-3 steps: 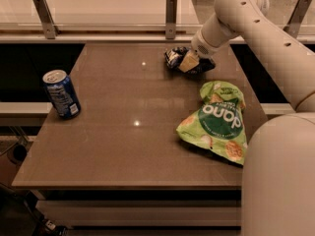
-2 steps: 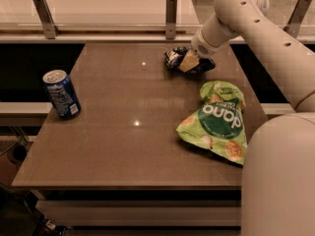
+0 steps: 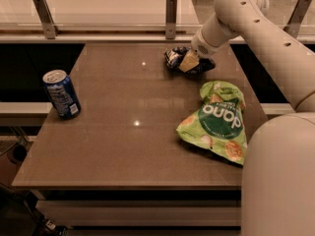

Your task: Move blue chip bag near pepsi can

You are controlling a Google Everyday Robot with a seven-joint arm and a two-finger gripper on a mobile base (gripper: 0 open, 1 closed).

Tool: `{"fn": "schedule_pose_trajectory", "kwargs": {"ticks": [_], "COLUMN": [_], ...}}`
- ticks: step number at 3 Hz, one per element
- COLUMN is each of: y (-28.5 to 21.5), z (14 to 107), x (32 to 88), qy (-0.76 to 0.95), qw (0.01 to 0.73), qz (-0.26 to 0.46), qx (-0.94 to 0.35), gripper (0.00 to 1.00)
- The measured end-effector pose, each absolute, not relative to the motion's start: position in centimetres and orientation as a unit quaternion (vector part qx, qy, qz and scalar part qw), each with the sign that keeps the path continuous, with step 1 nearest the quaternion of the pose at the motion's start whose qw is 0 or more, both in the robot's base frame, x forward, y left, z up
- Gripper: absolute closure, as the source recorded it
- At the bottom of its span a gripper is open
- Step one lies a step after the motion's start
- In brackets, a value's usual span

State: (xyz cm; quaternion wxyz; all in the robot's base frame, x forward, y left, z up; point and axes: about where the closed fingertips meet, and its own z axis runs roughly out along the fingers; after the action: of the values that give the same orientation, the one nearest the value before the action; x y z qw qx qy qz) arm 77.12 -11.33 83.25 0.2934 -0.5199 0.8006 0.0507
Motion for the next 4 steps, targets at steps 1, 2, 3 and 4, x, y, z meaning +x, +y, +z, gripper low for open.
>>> {"fn": "schedule_pose_trajectory", "kwargs": {"ticks": [1, 2, 3, 4], "y": [-11.32, -11.32, -11.32, -11.32], "z": [83.26, 83.26, 83.27, 83.28], "x": [77.11, 77.12, 77.12, 77.12], "qy": [0.801, 0.801, 0.801, 0.801], "qw": [0.293, 0.293, 0.293, 0.293], "qz": [0.051, 0.051, 0.051, 0.051], "qx": [-0.520, -0.520, -0.520, -0.520], "gripper": [1.00, 1.00, 1.00, 1.00]}}
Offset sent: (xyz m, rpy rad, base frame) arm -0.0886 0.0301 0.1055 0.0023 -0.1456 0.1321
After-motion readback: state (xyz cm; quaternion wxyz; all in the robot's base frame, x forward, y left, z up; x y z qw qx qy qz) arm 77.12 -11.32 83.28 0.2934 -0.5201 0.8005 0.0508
